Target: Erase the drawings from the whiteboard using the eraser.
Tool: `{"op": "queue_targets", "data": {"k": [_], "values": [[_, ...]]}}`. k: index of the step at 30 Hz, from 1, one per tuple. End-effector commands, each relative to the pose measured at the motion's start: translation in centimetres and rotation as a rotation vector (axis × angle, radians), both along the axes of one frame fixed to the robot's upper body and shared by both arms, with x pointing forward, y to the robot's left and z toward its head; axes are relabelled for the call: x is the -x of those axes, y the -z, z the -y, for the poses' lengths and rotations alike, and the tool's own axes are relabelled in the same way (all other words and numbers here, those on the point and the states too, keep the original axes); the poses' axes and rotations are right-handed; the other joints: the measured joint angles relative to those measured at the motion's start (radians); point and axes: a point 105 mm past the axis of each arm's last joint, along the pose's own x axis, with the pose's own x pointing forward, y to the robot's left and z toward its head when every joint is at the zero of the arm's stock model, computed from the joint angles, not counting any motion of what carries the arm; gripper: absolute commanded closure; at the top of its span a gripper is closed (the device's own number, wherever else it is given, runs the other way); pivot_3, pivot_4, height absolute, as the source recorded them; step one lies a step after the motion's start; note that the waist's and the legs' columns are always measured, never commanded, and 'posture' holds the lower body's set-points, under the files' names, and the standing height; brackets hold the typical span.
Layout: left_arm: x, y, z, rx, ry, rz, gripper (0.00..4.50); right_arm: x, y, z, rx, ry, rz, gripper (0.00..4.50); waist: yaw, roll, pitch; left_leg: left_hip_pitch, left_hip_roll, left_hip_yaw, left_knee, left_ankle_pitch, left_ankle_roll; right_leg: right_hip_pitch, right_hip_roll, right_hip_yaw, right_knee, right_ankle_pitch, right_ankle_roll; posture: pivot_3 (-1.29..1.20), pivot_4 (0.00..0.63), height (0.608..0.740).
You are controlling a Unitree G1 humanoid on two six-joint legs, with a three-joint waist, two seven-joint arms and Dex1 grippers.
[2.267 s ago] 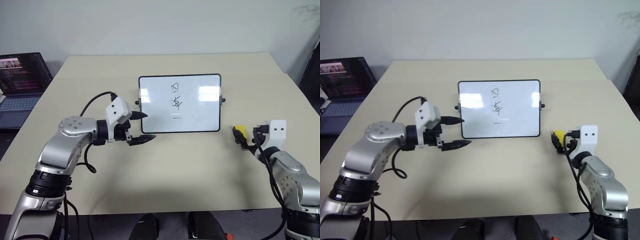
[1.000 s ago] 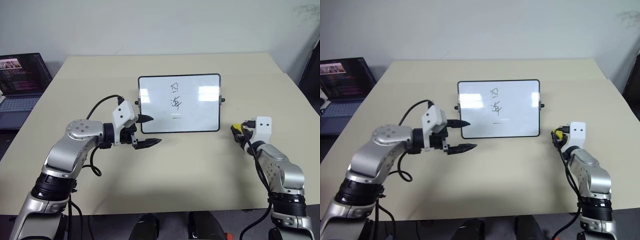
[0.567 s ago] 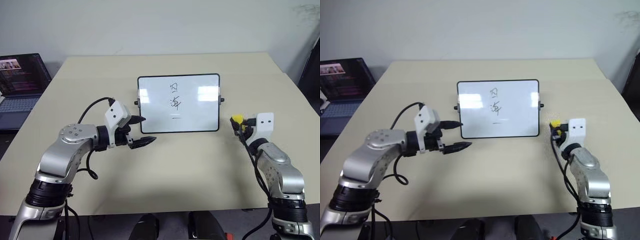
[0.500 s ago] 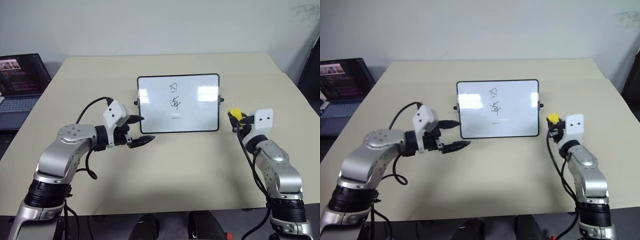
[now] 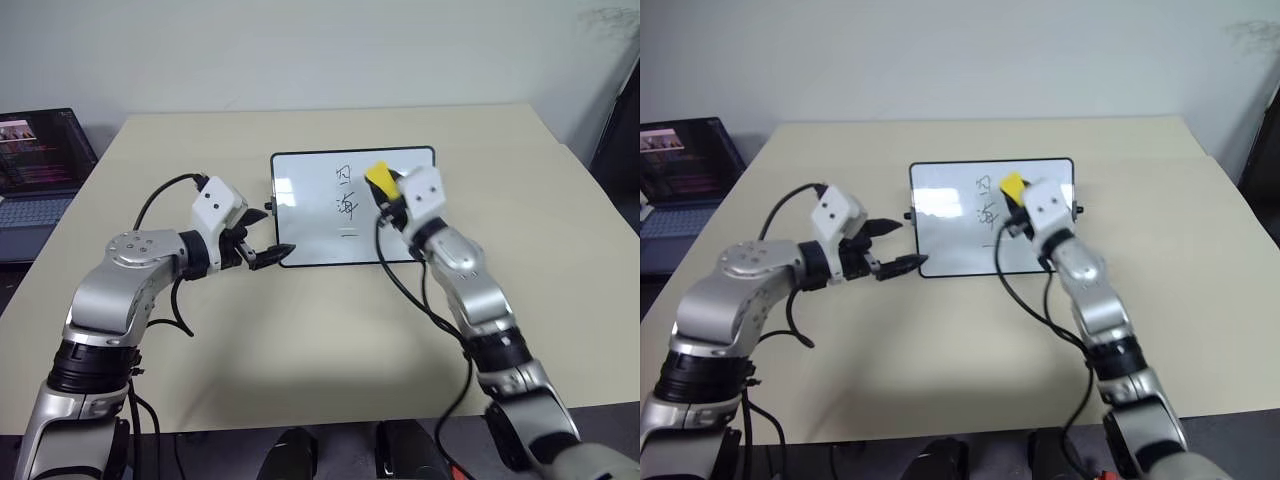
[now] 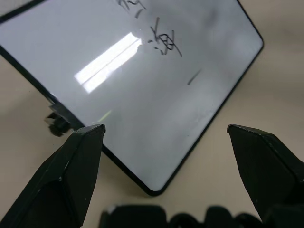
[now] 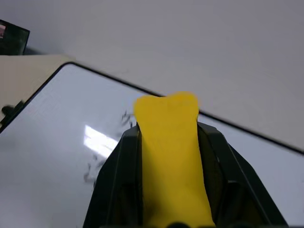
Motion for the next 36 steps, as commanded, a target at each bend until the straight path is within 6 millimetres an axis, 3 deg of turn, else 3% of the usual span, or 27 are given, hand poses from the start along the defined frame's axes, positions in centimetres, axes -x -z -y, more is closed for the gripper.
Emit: {"op": "queue_targets", "data": {"k": [1,8,12,21,29,36], "values": [[-0.2,-1.1,-0.3,-0.002,-0.02,0.048,0.0,-1.6,-0.9,-0.4,0.027,0.028,0.03,3.29,-0.002,0.0,0.0,0.0,0.0,0.0,0.0,0.0,0.0,0.0,0.0,0.0,0.0,0.0,0.0,0.0,0.15,0.74],[0.3,-0.8,-0.2,-0.011,-0.015,0.043,0.0,-3.5,0.7,-1.0,0.086,0.045,-0.103,3.29,-0.004,-0.001,0.0,-0.003,0.0,0.002,-0.001,0.0,0.0,-0.004,-0.001,0.001,0.0,0.0,0.0,0.0,0.15,0.74],[0.3,-0.7,-0.3,-0.013,-0.02,0.042,0.0,-3.1,-0.1,-2.7,0.072,-0.003,-0.115,3.3,-0.01,-0.001,0.0,-0.002,0.001,0.002,-0.001,0.0,0.0,-0.004,-0.001,0.002,0.001,0.0,0.0,0.0,0.15,0.74],[-0.6,-1.2,-0.9,-0.009,-0.07,0.074,0.0,-3.7,-0.8,-3.5,0.112,0.025,-0.11,3.3,-0.011,-0.001,0.0,-0.002,0.0,0.002,-0.001,0.0,0.0,-0.004,-0.001,0.002,0.001,0.0,0.0,0.0,0.15,0.74],[-0.9,-1.1,-1.0,-0.007,-0.081,0.077,0.0,-3.0,1.7,-5.2,0.233,-0.054,-0.189,3.3,-0.016,-0.001,-0.001,-0.002,0.0,0.002,-0.001,0.0,0.0,-0.005,-0.001,0.002,0.001,0.0,0.0,0.0,0.15,0.74],[-0.8,-0.9,-0.8,-0.006,-0.072,0.074,0.0,-4.2,0.1,-3.4,0.19,0.049,-0.147,3.3,-0.019,-0.001,-0.001,-0.002,0.0,0.002,0.0,0.0,0.0,-0.005,-0.001,0.002,0.002,0.001,0.0,0.0,0.15,0.74]]}}
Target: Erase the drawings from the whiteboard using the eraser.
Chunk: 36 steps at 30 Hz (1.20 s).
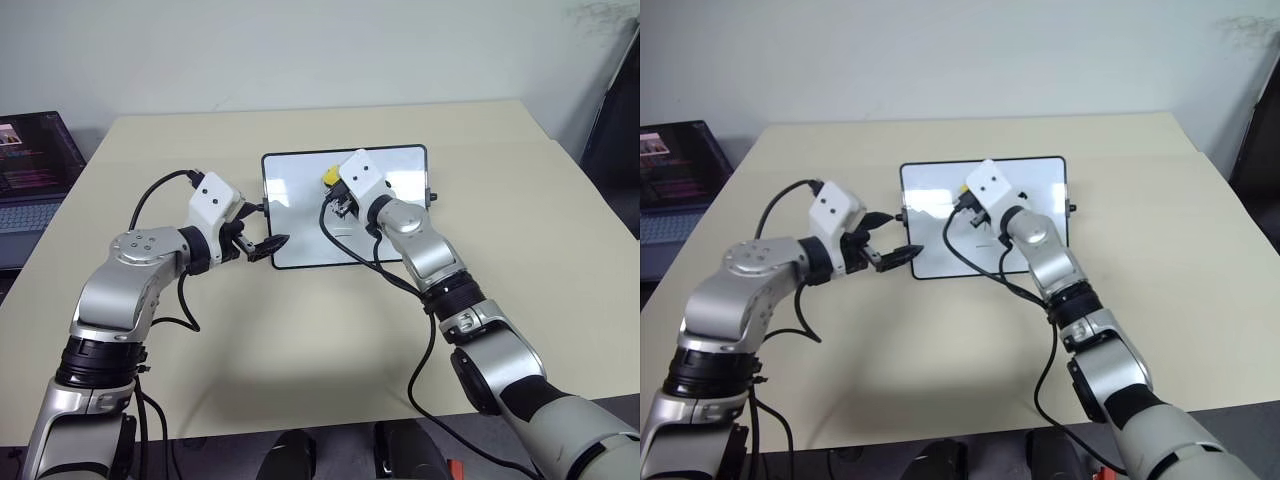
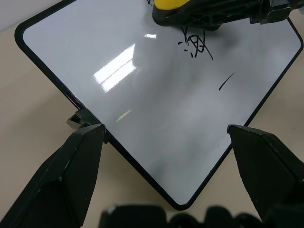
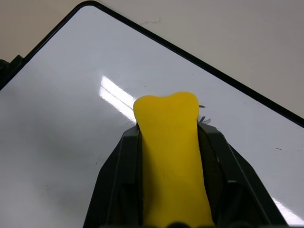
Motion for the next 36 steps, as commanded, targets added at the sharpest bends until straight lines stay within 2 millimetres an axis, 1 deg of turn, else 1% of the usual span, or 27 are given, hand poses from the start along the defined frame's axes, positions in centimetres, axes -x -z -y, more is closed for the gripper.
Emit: {"op": "queue_targets", "data": {"k": [1,4,7,11,14,16,18,23,27,30,33,36], "values": [[0.1,-1.3,0.1,0.004,0.013,0.053,0.0,-0.9,-2.2,1.4,-0.015,0.073,0.071,3.3,0.0,0.0,0.0,0.0,0.0,0.0,0.0,0.0,0.0,0.0,0.0,0.0,0.0,0.0,0.0,0.0,0.15,0.74],[0.2,-1.1,0.3,0.004,0.017,0.051,0.0,-1.1,-2.5,1.4,-0.014,0.086,0.085,3.3,0.0,0.0,0.0,0.0,0.0,0.0,0.0,0.0,0.0,0.0,0.0,0.0,0.0,0.0,0.0,0.0,0.15,0.74],[0.2,-1.1,0.4,0.005,0.021,0.049,0.0,-0.9,-2.7,0.3,-0.013,0.06,0.086,3.3,-0.001,0.0,0.0,0.0,0.0,0.0,0.0,0.0,0.0,0.0,0.0,0.0,0.0,0.0,0.0,0.0,0.15,0.74],[0.3,-1.1,0.5,0.003,0.024,0.049,0.0,-0.1,-1.3,-1.7,0.002,-0.029,0.02,3.3,-0.008,0.0,0.0,0.0,0.0,0.0,0.0,0.0,0.0,0.0,0.0,0.0,0.0,0.0,0.0,0.0,0.15,0.74],[0.3,-1.1,0.4,0.002,0.021,0.049,0.0,0.3,-0.6,-2.4,0.013,-0.071,-0.007,3.3,-0.013,0.0,0.0,0.0,0.0,0.0,0.0,0.0,0.0,0.0,0.0,0.0,0.0,0.0,0.0,0.0,0.15,0.74],[0.3,-1.1,0.4,0.001,0.02,0.05,0.0,0.3,-0.6,-2.3,0.016,-0.072,-0.01,3.3,-0.012,0.0,0.0,0.0,0.0,0.0,0.0,0.0,0.0,0.0,0.0,0.0,0.0,0.0,0.0,0.0,0.15,0.74],[0.3,-1.0,0.4,0.001,0.02,0.049,0.0,0.0,-1.0,-1.8,0.008,-0.042,0.007,3.3,-0.012,0.0,0.0,0.0,0.0,-0.001,0.0,0.0,0.0,0.0,0.0,0.0,0.0,0.0,0.0,0.0,0.15,0.74],[0.4,-1.0,0.4,0.003,0.021,0.045,0.0,-1.3,-3.0,0.4,-0.032,0.073,0.086,3.3,-0.01,0.0,0.0,0.0,0.0,-0.002,0.0,0.0,0.0,0.0,0.0,0.0,0.0,0.0,0.0,0.0,0.15,0.74],[0.5,-0.8,0.6,0.004,0.025,0.042,0.0,-1.6,-3.1,0.9,-0.026,0.093,0.09,3.3,-0.01,0.0,0.0,0.0,0.0,-0.002,0.001,0.0,0.0,0.0,0.0,0.0,0.0,0.0,0.0,0.0,0.15,0.74],[0.5,-0.8,0.7,0.006,0.03,0.041,0.0,-1.6,-1.9,1.2,0.011,0.091,0.065,3.3,-0.01,0.0,0.0,0.0,0.0,-0.002,0.001,0.0,0.0,0.0,0.0,0.0,0.0,0.0,0.0,0.0,0.15,0.74],[0.5,-0.8,0.7,0.007,0.031,0.039,0.0,-0.6,0.2,0.1,0.094,0.002,0.013,3.3,-0.01,-0.001,-0.001,0.0,0.0,-0.002,0.001,0.0,0.0,0.0,0.0,0.0,0.0,0.0,0.0,0.0,0.15,0.74],[0.5,-0.7,0.8,0.007,0.032,0.039,0.0,0.2,1.6,-0.8,0.142,-0.052,-0.019,3.3,-0.012,-0.001,-0.001,0.0,0.0,-0.002,0.001,0.0,0.0,0.0,0.0,0.0,0.0,0.001,0.0,0.0,0.15,0.74]]}}
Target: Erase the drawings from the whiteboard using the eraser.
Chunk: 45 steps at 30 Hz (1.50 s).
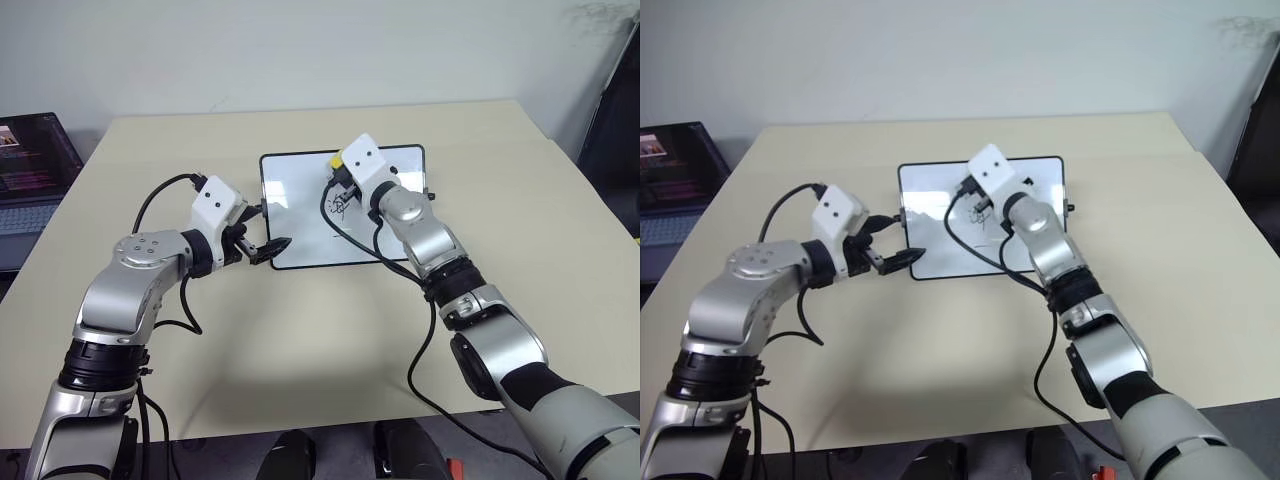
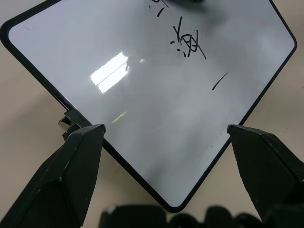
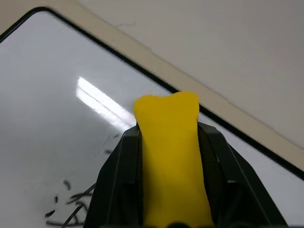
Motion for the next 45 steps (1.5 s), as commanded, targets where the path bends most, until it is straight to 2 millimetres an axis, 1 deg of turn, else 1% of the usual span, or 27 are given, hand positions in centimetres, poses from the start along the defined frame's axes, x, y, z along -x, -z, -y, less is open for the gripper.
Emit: {"op": "queue_targets", "data": {"k": [1,2,4,8,10,14,18,26,29,35,38,41,45], "values": [[0.3,-1.2,0.5,0.002,0.026,0.048,0.0,0.8,2.2,-0.8,0.081,-0.046,-0.059,3.3,-0.003,0.0,0.0,0.001,0.0,0.0,0.0,0.0,0.0,0.0,0.0,0.0,0.0,0.0,0.0,0.0,0.15,0.74],[0.3,-1.2,0.6,0.002,0.027,0.047,0.0,0.9,2.5,-0.9,0.09,-0.05,-0.069,3.3,-0.004,0.0,0.0,0.001,0.0,0.001,0.0,0.0,0.0,0.0,0.0,0.0,0.001,0.0,0.0,0.0,0.15,0.74],[0.4,-1.1,0.6,0.002,0.029,0.047,0.0,1.0,2.4,-0.8,0.082,-0.048,-0.067,3.3,-0.003,0.0,0.0,0.001,0.001,0.0,0.001,-0.001,0.001,0.0,0.0,0.0,0.001,0.001,-0.001,0.0,0.15,0.74],[0.4,-1.1,0.5,0.0,0.028,0.045,0.0,0.1,-0.2,0.1,0.018,0.017,0.011,3.3,0.0,0.0,0.0,0.001,0.001,0.0,0.005,-0.001,0.002,0.001,0.001,0.0,0.002,0.003,-0.001,0.0,0.15,0.74],[0.4,-1.1,0.6,0.0,0.029,0.044,0.0,-0.3,-1.5,1.0,-0.016,0.057,0.047,3.3,0.002,0.0,0.0,0.0,0.001,-0.001,0.006,-0.001,0.002,0.001,0.001,0.0,0.002,0.004,0.0,0.0,0.15,0.74],[0.5,-1.0,0.7,0.0,0.033,0.04,0.0,-1.1,-2.5,2.4,-0.045,0.124,0.088,3.3,0.005,0.0,0.0,0.0,0.001,-0.001,0.008,-0.001,0.002,0.001,0.001,0.0,0.001,0.005,0.0,0.0,0.15,0.74],[0.5,-0.9,0.8,0.001,0.035,0.04,0.0,-1.3,-2.2,2.4,-0.033,0.124,0.083,3.3,0.003,0.0,0.0,0.0,0.001,0.0,0.007,-0.001,0.002,0.001,0.001,0.0,0.0,0.005,0.0,0.0,0.15,0.74],[0.5,-0.9,0.7,0.0,0.036,0.04,0.0,0.2,0.8,-0.2,0.1,-0.005,0.03,3.3,-0.002,0.0,0.0,0.0,0.001,0.0,0.007,-0.002,0.003,0.001,0.001,0.001,0.0,0.005,0.0,0.0,0.15,0.74],[0.5,-0.9,0.8,-0.001,0.037,0.04,0.0,0.5,1.3,-0.6,0.141,-0.027,0.033,3.3,-0.002,0.0,0.0,0.0,0.001,0.0,0.007,-0.002,0.003,0.001,0.001,0.001,0.0,0.005,0.0,0.0,0.15,0.74],[0.5,-0.9,0.8,0.0,0.039,0.04,0.0,-0.5,-0.5,1.2,0.146,0.06,0.114,3.3,0.001,0.0,0.0,0.0,0.001,0.0,0.008,-0.002,0.003,0.001,0.001,0.001,0.0,0.007,0.0,0.0,0.15,0.74],[0.4,-1.0,0.8,0.001,0.038,0.041,0.0,-0.9,-1.0,2.1,0.138,0.096,0.129,3.3,0.003,0.0,0.0,0.0,0.001,0.0,0.008,-0.002,0.003,0.001,0.001,0.0,0.0,0.007,0.0,0.0,0.15,0.74],[0.4,-0.9,0.9,0.001,0.041,0.041,0.0,-1.1,-0.8,2.6,0.153,0.103,0.127,3.3,0.005,0.0,0.0,0.0,0.001,0.0,0.008,-0.002,0.003,0.001,0.001,0.0,0.0,0.007,0.0,0.0,0.15,0.74],[0.4,-0.9,0.9,0.003,0.043,0.042,0.0,-1.0,-0.3,2.6,0.173,0.097,0.12,3.3,0.005,0.0,0.0,0.0,0.001,0.0,0.008,-0.002,0.003,0.002,0.001,0.001,0.0,0.007,0.0,0.0,0.15,0.74]]}}
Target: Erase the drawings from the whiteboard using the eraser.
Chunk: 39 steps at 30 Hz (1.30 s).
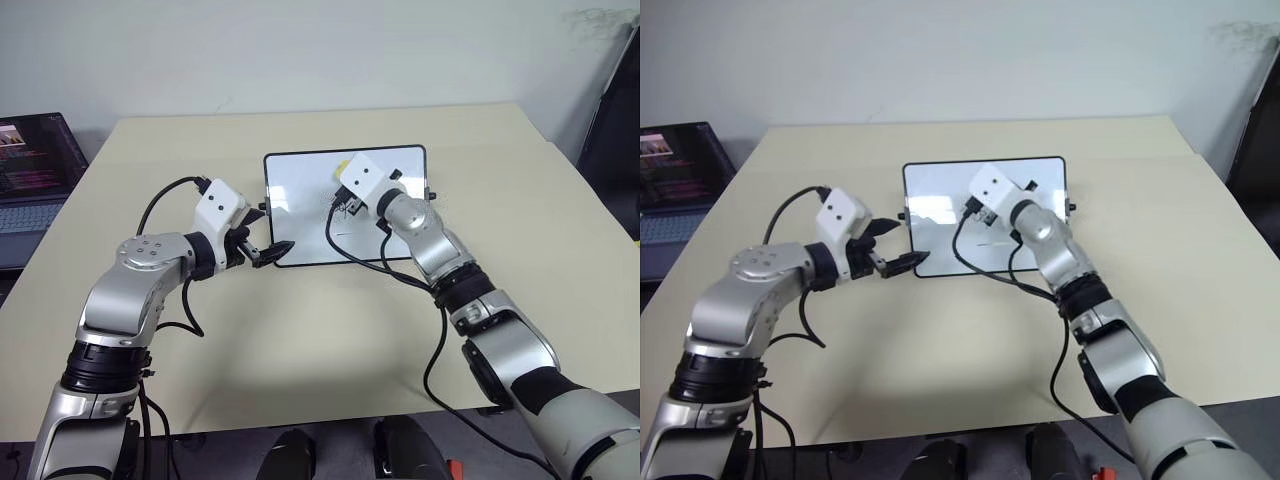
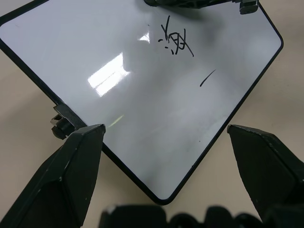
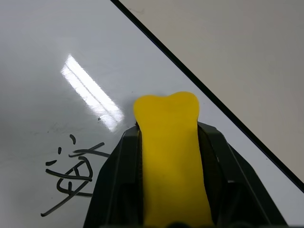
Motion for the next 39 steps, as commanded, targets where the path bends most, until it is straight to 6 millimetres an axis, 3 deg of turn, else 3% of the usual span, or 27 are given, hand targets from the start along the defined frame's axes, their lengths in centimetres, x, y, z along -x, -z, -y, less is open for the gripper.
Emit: {"op": "queue_targets", "data": {"k": [1,7,10,14,17,23,26,30,35,39], "values": [[0.2,-1.3,0.5,-0.002,0.019,0.053,0.0,-0.3,-0.1,0.9,0.019,0.032,0.007,3.3,0.0,0.0,0.0,0.0,0.0,0.0,0.0,0.0,0.0,0.0,0.0,0.0,0.0,0.0,0.0,0.0,0.15,0.74],[0.2,-1.2,0.5,-0.001,0.018,0.053,0.0,0.7,1.9,-0.2,0.066,-0.028,-0.053,3.3,0.0,0.0,0.0,0.0,0.0,0.0,0.0,0.0,0.0,0.0,0.0,0.0,0.0,0.0,0.0,0.0,0.15,0.74],[0.2,-1.2,0.5,0.001,0.018,0.052,0.0,1.0,1.9,-0.6,0.064,-0.038,-0.052,3.3,-0.002,0.0,0.0,0.0,0.0,0.0,0.0,0.0,0.0,0.0,0.0,0.0,0.0,0.0,0.0,0.0,0.15,0.74],[0.2,-1.2,0.5,0.003,0.016,0.051,0.0,0.7,0.6,0.0,0.013,-0.015,-0.022,3.3,-0.003,0.0,0.0,0.0,0.0,0.0,0.0,0.0,0.0,0.0,0.0,0.0,0.0,0.0,0.0,0.0,0.15,0.74],[0.3,-1.0,0.0,0.009,-0.006,0.047,0.0,0.7,-1.5,1.0,-0.133,-0.013,-0.02,3.3,-0.002,0.0,0.0,0.0,0.0,0.0,0.0,0.0,0.0,0.0,0.0,0.0,0.0,0.0,0.0,0.0,0.15,0.74],[0.4,-0.6,-2.0,0.053,-0.111,0.06,0.0,3.8,-4.0,3.8,-0.408,-0.115,-0.055,3.31,0.004,0.0,0.0,-0.002,0.002,-0.001,-0.001,0.0,0.0,-0.001,0.0,0.0,-0.003,0.0,0.0,0.0,0.15,0.74],[0.6,-0.2,-3.5,0.067,-0.184,0.074,0.0,6.8,-2.7,6.0,-0.431,-0.151,-0.074,3.31,0.016,0.0,0.0,-0.003,0.002,-0.001,-0.002,-0.001,0.0,-0.002,-0.001,0.0,-0.004,0.0,0.0,0.0,0.15,0.74],[0.9,0.2,-4.1,0.085,-0.208,0.069,0.0,10.0,-0.6,7.2,-0.455,-0.19,-0.153,3.31,0.023,0.0,0.0,-0.003,0.002,0.001,-0.001,-0.001,0.001,-0.002,-0.001,0.0,-0.004,0.0,0.001,0.0,0.15,0.74],[1.1,0.9,-4.5,0.049,-0.209,0.054,0.0,12.3,3.2,8.3,-0.329,-0.161,-0.216,3.31,0.028,0.0,0.0,0.0,0.002,0.002,0.0,-0.001,0.002,0.001,0.0,-0.001,-0.003,0.0,0.001,0.0,0.15,0.74],[0.9,0.6,-4.3,0.062,-0.196,0.059,0.0,12.8,4.4,8.7,-0.296,-0.14,-0.215,3.31,0.029,-0.001,0.001,0.0,0.003,0.005,0.0,-0.001,0.002,0.002,0.0,0.0,-0.003,0.0,0.001,0.0,0.15,0.74]]}}
